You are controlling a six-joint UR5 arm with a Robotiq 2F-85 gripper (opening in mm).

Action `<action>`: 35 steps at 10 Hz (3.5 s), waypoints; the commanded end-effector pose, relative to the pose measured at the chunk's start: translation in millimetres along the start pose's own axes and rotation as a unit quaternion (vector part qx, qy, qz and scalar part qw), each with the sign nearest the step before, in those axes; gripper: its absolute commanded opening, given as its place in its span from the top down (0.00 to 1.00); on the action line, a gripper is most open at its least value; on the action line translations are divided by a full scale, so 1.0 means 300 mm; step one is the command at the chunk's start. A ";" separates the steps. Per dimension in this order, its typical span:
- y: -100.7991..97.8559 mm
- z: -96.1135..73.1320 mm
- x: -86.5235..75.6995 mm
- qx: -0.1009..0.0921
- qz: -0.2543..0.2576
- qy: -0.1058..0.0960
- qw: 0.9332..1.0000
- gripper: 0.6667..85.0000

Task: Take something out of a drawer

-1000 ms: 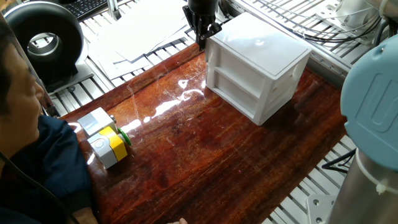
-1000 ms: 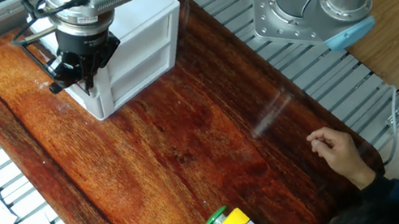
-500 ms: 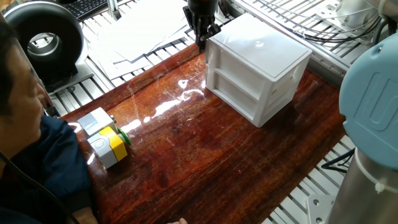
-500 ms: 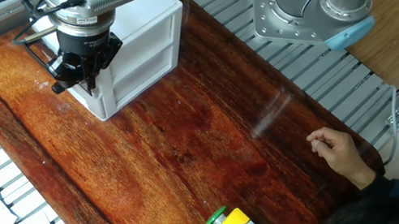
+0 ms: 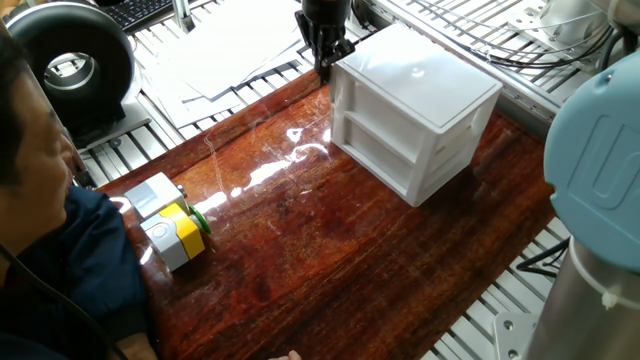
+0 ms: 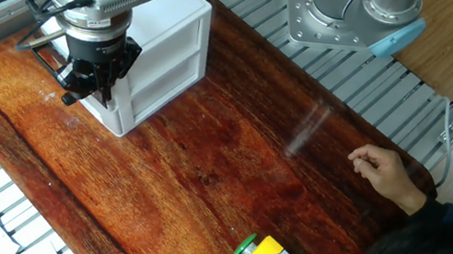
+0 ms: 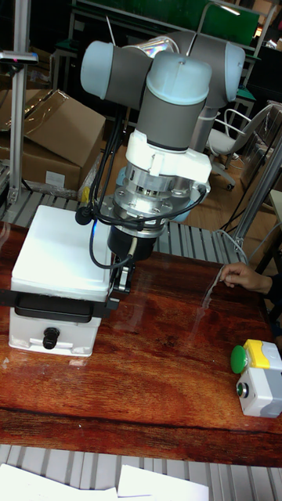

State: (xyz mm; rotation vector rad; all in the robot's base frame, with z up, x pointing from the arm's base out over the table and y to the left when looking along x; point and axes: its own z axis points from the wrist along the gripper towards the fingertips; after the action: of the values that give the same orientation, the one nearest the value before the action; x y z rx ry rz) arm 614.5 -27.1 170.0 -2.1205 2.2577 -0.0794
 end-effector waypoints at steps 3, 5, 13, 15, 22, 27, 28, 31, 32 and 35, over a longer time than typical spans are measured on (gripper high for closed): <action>-0.006 -0.004 -0.015 0.003 0.016 -0.010 1.000 1.00; 0.002 -0.004 -0.006 -0.001 0.018 -0.005 1.000 1.00; -0.086 0.006 0.004 0.017 0.003 -0.013 1.000 1.00; -0.141 0.007 -0.011 0.020 -0.007 -0.009 1.000 1.00; -0.268 0.012 -0.040 0.024 -0.013 0.006 1.000 1.00; -0.309 0.009 -0.036 0.030 -0.028 0.013 0.999 1.00; -0.329 0.003 -0.040 0.032 -0.033 0.014 0.999 1.00; -0.357 0.004 -0.052 0.035 -0.037 0.017 0.999 1.00; -0.359 0.006 -0.051 0.036 -0.037 0.018 0.999 1.00; -0.339 0.019 -0.044 0.032 -0.023 0.019 0.999 1.00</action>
State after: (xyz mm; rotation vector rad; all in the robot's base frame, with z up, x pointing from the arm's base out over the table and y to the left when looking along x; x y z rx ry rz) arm 718.5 -21.7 172.7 -2.1786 2.1799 -0.2054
